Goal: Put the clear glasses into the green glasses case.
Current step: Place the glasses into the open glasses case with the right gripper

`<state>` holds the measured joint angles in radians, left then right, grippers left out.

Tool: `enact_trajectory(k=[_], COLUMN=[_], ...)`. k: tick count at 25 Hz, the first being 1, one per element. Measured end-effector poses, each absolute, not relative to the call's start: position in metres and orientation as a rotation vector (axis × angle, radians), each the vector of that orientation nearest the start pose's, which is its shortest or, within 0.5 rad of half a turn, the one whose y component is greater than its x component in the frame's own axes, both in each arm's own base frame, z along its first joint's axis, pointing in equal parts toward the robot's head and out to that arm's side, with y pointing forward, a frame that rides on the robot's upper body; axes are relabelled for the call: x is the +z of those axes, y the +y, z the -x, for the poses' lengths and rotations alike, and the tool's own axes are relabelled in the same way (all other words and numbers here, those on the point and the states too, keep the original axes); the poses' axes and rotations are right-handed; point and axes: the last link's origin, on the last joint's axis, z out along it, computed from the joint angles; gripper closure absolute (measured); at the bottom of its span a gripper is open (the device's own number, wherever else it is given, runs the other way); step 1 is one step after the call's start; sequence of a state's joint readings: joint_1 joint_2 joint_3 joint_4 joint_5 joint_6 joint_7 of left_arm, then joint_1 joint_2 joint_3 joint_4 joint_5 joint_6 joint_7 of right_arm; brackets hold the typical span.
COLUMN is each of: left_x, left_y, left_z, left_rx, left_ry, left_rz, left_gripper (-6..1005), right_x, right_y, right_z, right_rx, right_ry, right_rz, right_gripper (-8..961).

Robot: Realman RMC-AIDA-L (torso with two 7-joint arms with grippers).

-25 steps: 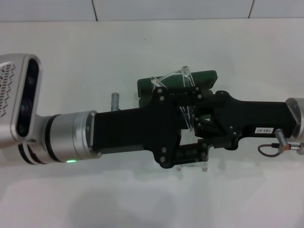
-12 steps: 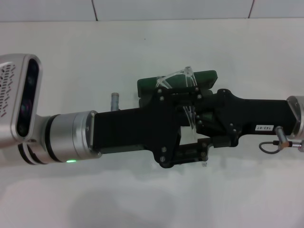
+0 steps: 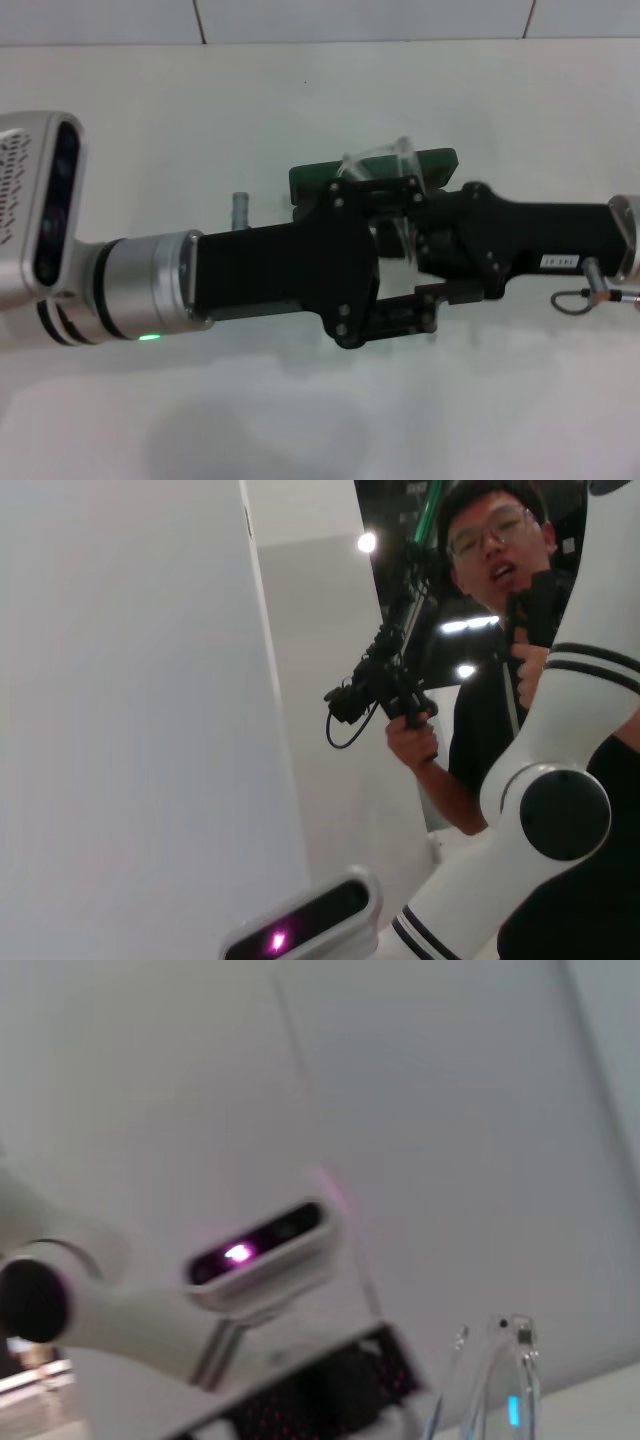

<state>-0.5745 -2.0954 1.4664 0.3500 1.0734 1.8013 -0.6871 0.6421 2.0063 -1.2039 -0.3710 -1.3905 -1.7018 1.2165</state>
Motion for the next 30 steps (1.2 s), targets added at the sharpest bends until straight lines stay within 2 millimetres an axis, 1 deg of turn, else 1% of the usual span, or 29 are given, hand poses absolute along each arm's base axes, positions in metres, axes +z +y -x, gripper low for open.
enact_trajectory(k=[5,7,9,12,14,15,16,17,19,23,26,30], left_x=[-0.048,-0.044,-0.04,-0.03,-0.024,-0.022,-0.021,-0.019,-0.019,-0.023,-0.026,-0.027], left_y=[0.266,0.264,0.263,0.261,0.259,0.257,0.256,0.254,0.252,0.251,0.25,0.249], left_z=[0.178,0.184,0.192,0.211,0.223,0.228,0.233,0.238,0.245,0.253,0.256,0.258], left_rx=[-1.546,-1.549,-1.541,-1.503,-1.473,-1.459,-1.444,-1.429,-1.398,-1.352,-1.333,-1.325], left_ry=[0.211,0.181,0.14,0.044,-0.012,-0.035,-0.058,-0.078,-0.116,-0.162,-0.173,-0.177], left_rz=[2.623,2.588,2.539,2.439,2.374,2.35,2.33,2.312,2.287,2.271,2.258,2.253], left_gripper=[421,421,420,420,420,420,419,419,419,419,420,420], right_x=[-0.015,-0.01,-0.005,0.007,0.012,0.012,0.013,0.012,0.007,-0.002,-0.014,-0.03], right_y=[0.332,0.338,0.342,0.344,0.343,0.342,0.342,0.342,0.343,0.351,0.358,0.361], right_z=[-0.203,-0.204,-0.202,-0.189,-0.176,-0.167,-0.162,-0.149,-0.135,-0.112,-0.105,-0.104], right_rx=[1.16,1.095,1.013,0.838,0.669,0.553,0.483,0.352,0.182,-0.092,-0.238,-0.337], right_ry=[0.393,0.346,0.283,0.175,0.085,0.028,-0.005,-0.082,-0.157,-0.262,-0.282,-0.337], right_rz=[2.785,2.755,2.77,2.846,2.901,2.922,2.923,2.912,2.876,2.815,2.792,2.749], right_gripper=[835,835,835,835,835,835,834,834,834,834,834,834])
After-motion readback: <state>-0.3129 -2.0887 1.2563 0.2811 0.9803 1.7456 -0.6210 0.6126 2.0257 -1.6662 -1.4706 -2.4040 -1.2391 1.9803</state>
